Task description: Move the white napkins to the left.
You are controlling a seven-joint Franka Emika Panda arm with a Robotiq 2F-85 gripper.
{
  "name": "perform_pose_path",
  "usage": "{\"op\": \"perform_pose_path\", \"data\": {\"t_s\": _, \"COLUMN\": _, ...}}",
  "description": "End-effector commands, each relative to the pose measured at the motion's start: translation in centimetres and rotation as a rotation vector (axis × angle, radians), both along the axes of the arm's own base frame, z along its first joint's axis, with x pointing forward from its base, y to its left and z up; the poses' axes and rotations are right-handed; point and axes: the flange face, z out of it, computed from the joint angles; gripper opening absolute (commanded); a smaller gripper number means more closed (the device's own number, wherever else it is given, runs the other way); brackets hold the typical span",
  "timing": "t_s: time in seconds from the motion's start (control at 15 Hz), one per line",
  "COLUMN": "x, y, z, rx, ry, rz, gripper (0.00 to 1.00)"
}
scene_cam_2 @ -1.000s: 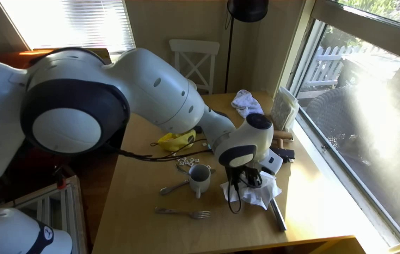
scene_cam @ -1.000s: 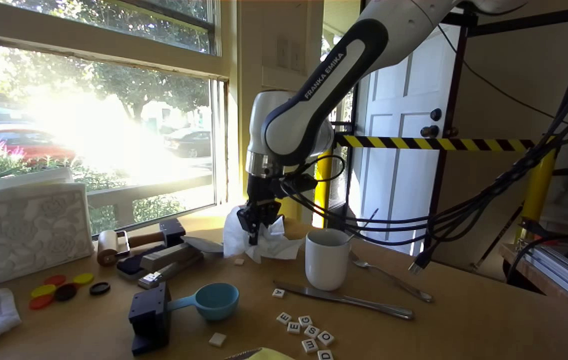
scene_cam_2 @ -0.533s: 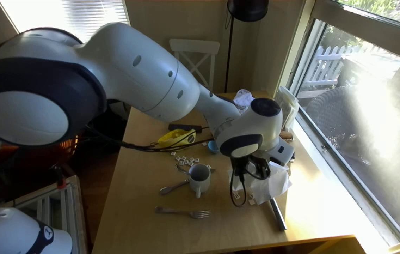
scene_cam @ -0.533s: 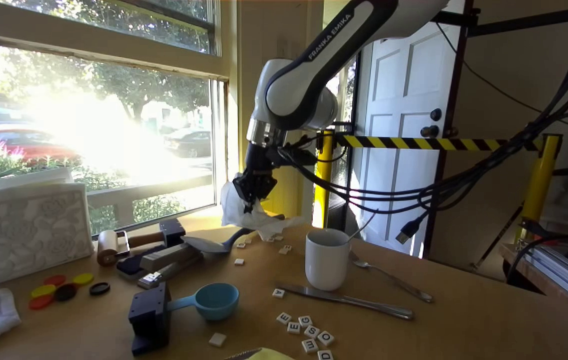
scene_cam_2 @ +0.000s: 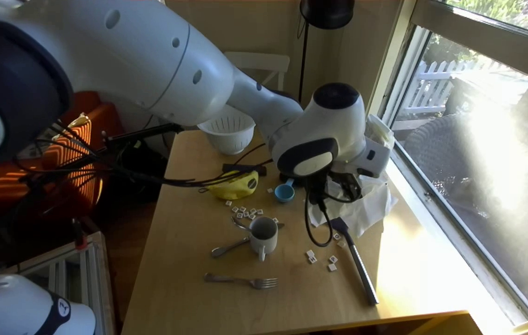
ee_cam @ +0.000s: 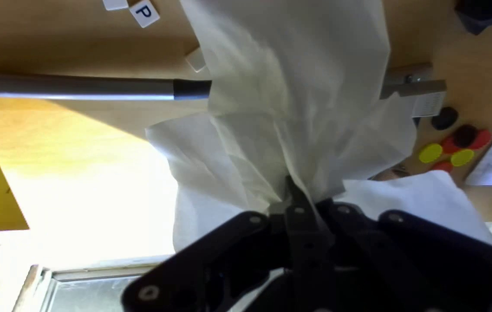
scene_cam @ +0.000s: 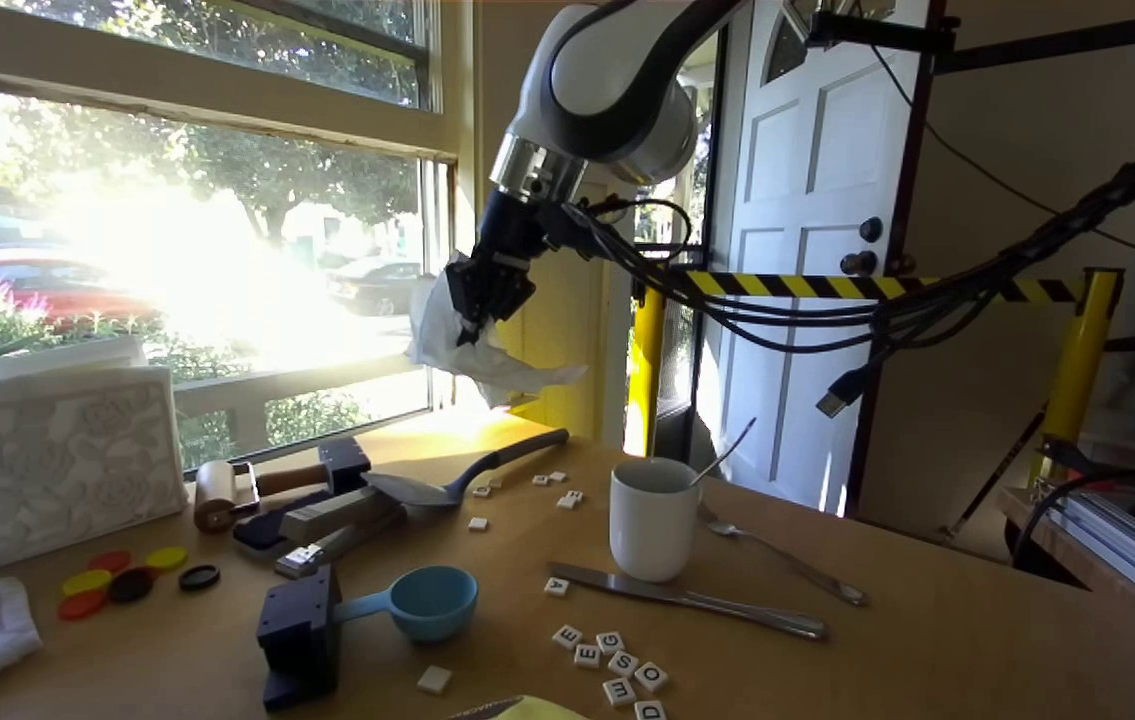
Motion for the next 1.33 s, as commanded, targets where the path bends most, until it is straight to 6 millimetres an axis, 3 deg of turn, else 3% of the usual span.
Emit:
{"op": "perform_pose_path", "data": {"t_s": 0.0, "x": 0.1, "y": 3.5, "z": 1.8, "rx": -0.029, "ry": -0.063, "rz": 0.172, "gripper": 0.01}}
{"op": "perform_pose_path", "data": {"t_s": 0.2, "x": 1.9, "y": 9.5, "z": 2.2, "rx": -0.050, "ry": -0.071, "rz": 0.343, "gripper": 0.01}}
{"op": "perform_pose_path", "data": {"t_s": 0.4, "x": 2.5, "y": 16.1, "z": 3.0, "rx": -0.065, "ry": -0.100, "rz": 0.507, "gripper": 0.01}}
{"op": "perform_pose_path", "data": {"t_s": 0.67, "x": 3.3, "y": 22.7, "z": 4.0, "rx": -0.075, "ry": -0.167, "rz": 0.719, "gripper": 0.01}}
{"op": "perform_pose_path", "data": {"t_s": 0.73, "x": 1.9, "y": 21.5, "z": 3.9, "rx": -0.063, "ry": -0.136, "rz": 0.635, "gripper": 0.05}}
{"op": "perform_pose_path", "data": {"t_s": 0.87, "x": 2.2, "y": 23.2, "z": 4.1, "rx": -0.064, "ry": -0.155, "rz": 0.690, "gripper": 0.05}}
{"op": "perform_pose_path", "data": {"t_s": 1.07, "x": 2.6, "y": 22.8, "z": 3.9, "rx": -0.070, "ry": -0.158, "rz": 0.702, "gripper": 0.01}}
{"op": "perform_pose_path", "data": {"t_s": 1.27, "x": 4.8, "y": 23.2, "z": 2.7, "rx": -0.098, "ry": -0.206, "rz": 0.729, "gripper": 0.01}}
